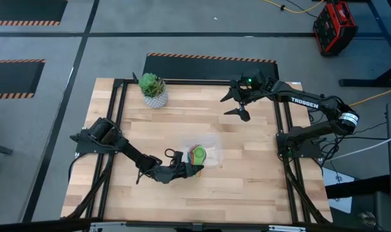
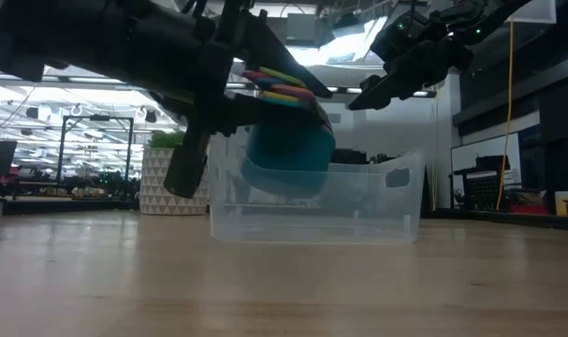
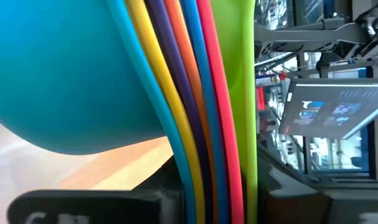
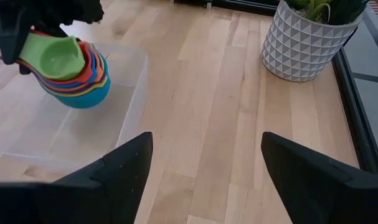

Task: Nest measuring cups in basket
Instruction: Put the stacked measuring cups into the transparent bin

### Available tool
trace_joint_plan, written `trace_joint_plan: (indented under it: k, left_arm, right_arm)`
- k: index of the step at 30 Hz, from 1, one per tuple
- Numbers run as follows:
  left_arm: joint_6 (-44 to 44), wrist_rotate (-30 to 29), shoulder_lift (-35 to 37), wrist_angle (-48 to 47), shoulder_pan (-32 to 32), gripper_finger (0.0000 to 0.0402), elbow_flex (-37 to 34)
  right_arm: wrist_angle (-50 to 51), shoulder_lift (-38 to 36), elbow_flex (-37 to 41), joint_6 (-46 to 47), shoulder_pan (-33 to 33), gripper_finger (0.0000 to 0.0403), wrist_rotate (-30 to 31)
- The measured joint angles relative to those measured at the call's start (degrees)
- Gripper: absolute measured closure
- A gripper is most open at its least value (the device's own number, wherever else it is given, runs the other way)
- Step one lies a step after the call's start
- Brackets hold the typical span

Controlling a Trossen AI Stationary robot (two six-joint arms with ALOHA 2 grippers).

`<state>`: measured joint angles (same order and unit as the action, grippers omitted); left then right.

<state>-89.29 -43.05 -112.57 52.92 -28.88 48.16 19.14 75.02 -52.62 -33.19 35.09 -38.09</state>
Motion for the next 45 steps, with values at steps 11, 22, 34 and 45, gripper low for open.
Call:
trace_joint_plan:
  k: [11,22,34,45]
  left_arm:
    - [-2.1,0.8,-0.3,0.4,0.6,0.0324,0.0]
    - [-2.0,1.0,-0.3,-0.3,1.9,0.0323,0.0]
    - [-1.9,5.2,-0.4,-1.3,4.3,0.0322,-1.4]
    - [-3.7,11.2,-0.4,-0.8,4.5,0.032,-1.4]
  right_arm:
    - [0.0,0.0,0.0,0.0,0.0,0.0098,0.0]
    - [0.0,0.0,0.0,0.0,0.0,0.0098,0.0]
    - [0.0,0.0,0.0,0.0,0.0,0.0098,0.0]
    - [0.0,0.0,0.0,0.0,0.0,0.0098,0.0]
